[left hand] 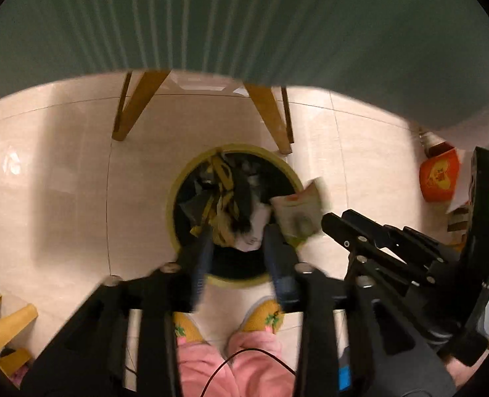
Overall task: Collect trash
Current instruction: 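Lower both tools over the black bin and open both to drop the trash, then raise both empty tools back over the table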
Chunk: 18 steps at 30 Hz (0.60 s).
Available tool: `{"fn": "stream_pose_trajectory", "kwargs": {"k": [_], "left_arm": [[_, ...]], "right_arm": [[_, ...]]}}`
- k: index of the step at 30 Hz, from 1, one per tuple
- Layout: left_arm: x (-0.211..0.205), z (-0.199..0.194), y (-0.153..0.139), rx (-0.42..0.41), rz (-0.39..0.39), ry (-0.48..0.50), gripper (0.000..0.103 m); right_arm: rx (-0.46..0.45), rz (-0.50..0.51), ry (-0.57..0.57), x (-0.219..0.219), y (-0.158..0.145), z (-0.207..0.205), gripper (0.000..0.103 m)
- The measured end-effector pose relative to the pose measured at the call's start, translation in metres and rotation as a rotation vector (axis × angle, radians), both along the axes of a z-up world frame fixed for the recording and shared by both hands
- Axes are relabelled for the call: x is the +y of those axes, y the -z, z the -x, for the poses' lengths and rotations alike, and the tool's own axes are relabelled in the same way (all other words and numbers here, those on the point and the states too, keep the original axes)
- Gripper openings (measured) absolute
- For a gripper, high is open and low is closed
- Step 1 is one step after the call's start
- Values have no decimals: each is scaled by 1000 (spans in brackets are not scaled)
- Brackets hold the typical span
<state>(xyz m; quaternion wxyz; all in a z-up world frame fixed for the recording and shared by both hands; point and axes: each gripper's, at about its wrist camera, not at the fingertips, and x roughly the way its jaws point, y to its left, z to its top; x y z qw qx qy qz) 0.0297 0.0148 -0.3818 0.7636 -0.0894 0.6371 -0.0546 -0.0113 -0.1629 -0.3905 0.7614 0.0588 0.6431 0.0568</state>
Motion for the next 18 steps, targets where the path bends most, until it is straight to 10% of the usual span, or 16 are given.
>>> {"fn": "stream_pose_trajectory", "kwargs": {"k": [9,18], "left_arm": [[13,-14,29,0,-15,-11,56],[18,-4,-12,-43,-54,-47,56]], "right_arm": [[7,5,14,1,1,0,36],[-17,-22,36,-2,-50,9,36]]}}
